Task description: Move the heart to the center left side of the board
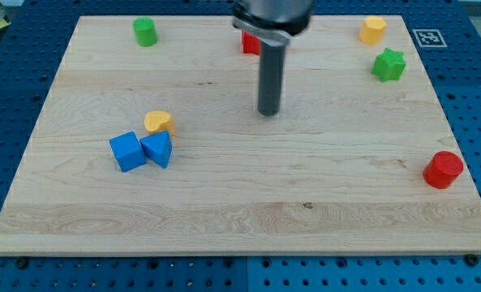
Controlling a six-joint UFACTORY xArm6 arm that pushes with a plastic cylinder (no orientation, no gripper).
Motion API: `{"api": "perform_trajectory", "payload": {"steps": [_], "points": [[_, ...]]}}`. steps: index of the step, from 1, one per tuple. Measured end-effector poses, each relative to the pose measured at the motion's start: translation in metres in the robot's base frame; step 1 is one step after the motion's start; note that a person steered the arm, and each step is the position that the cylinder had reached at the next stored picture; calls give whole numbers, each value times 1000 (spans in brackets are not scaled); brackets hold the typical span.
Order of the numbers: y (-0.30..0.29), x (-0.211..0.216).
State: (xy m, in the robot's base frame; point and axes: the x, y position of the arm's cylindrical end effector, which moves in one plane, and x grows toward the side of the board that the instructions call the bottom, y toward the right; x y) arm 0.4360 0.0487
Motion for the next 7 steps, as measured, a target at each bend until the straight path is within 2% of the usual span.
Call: {"api": "perform_trajectory", "payload": {"steps": [1,2,4,5,6,7], "points": [[-14,25],[-75,37],[-198,4],[-231,0],[-202,5],[-197,37]]}}
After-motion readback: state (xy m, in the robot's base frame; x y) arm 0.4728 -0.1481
